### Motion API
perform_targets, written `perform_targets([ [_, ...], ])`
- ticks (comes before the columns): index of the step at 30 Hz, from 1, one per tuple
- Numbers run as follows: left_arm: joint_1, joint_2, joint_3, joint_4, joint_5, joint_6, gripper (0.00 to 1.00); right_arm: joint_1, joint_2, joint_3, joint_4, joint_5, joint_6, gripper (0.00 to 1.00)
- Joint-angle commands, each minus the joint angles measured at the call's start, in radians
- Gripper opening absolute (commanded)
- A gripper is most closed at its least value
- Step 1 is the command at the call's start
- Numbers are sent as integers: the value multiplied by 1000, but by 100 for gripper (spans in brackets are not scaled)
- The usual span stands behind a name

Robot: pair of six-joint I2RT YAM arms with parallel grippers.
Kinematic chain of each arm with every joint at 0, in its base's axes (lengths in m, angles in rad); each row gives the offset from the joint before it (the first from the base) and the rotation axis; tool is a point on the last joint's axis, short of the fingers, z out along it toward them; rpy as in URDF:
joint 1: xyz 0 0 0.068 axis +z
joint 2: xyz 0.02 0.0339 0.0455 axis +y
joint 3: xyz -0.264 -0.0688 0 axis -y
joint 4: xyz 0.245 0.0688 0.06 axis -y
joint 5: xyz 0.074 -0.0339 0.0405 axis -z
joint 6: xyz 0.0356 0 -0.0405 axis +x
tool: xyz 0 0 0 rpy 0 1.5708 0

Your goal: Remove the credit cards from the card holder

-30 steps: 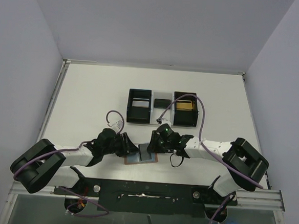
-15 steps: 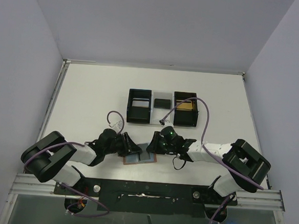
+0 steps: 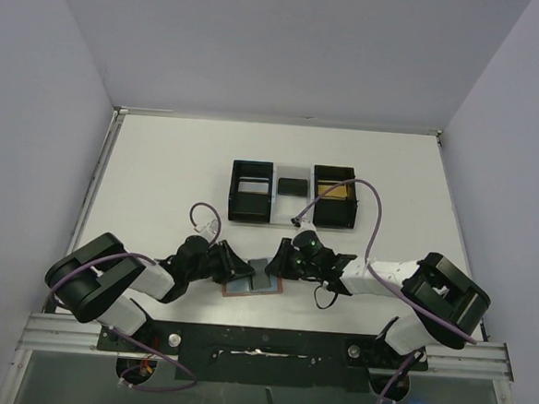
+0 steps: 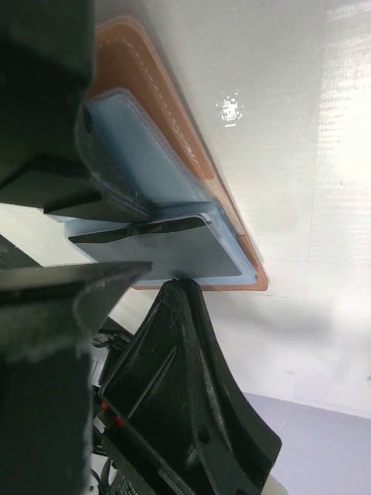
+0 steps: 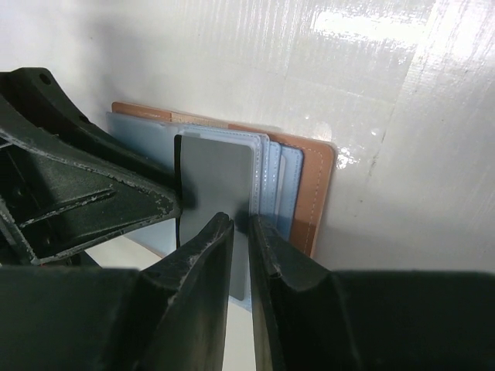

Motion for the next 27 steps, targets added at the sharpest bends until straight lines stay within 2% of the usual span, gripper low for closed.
perform_targets([
  [1,-31,36,29,41,-7,29,15,41,12,-31,-5,-96,22,17],
  [4,-34,38,30,34,-10,35,1,41,6,-34,-16,-89,20,16],
  [5,-35,34,24,32,-15,37,0,42,0,-36,-29,-78,21,16],
  [15,-25,-83,-33,-102,-75,80,0,0,-45,-47,-106,-8,20,20],
  [27,13,-195,-78,-158,-45,113,0,5,-36,7,-179,9,-50,18],
])
